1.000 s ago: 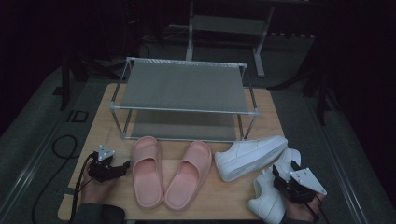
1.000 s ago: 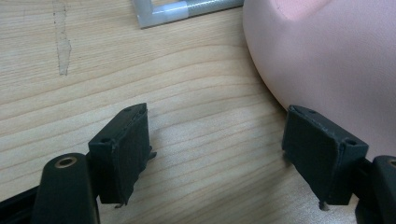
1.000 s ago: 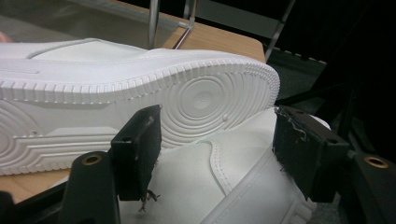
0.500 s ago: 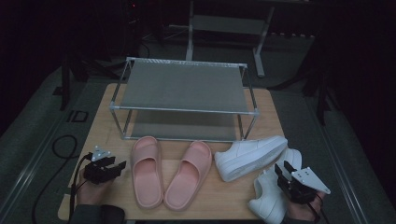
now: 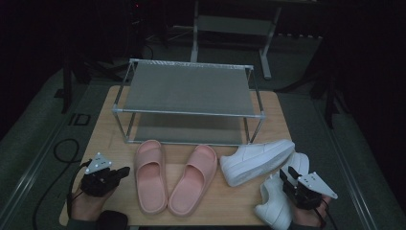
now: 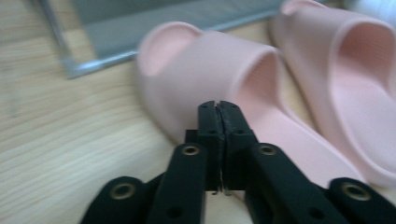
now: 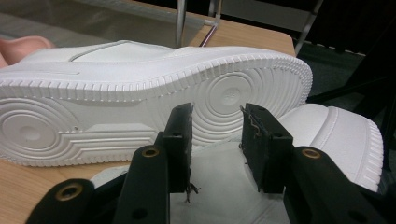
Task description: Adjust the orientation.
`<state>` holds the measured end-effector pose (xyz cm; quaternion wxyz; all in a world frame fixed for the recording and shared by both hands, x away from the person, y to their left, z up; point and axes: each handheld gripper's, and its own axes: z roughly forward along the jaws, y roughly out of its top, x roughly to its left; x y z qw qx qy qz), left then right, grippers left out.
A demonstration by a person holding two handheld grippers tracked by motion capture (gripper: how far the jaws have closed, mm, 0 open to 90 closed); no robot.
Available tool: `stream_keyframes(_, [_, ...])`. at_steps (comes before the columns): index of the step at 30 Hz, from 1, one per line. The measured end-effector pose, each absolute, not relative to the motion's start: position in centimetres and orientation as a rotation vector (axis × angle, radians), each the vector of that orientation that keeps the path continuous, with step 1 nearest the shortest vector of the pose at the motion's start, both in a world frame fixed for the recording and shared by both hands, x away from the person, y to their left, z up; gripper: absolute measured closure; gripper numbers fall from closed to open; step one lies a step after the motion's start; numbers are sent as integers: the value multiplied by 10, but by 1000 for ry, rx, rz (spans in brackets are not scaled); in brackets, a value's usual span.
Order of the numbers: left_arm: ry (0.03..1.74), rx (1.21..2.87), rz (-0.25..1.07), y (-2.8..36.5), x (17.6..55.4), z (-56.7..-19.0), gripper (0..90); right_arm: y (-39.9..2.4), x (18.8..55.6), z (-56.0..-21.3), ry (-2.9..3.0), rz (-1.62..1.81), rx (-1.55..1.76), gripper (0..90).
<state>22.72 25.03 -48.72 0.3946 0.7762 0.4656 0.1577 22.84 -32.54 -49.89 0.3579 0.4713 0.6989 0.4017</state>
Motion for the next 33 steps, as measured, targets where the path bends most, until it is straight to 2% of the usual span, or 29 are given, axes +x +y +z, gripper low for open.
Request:
stream_keyframes(7, [1097, 2121, 265, 210, 224, -510, 895, -326, 228, -499, 1805, 1047, 1216, 619])
stream_keyframes(11, [1084, 2166, 249, 200, 225, -519, 896, -327, 228, -499, 1807, 1050, 1214, 617])
stream_keyframes(33, [1269, 2178, 465, 236, 239, -518, 896, -327, 228, -500, 1813, 1055, 1212, 613])
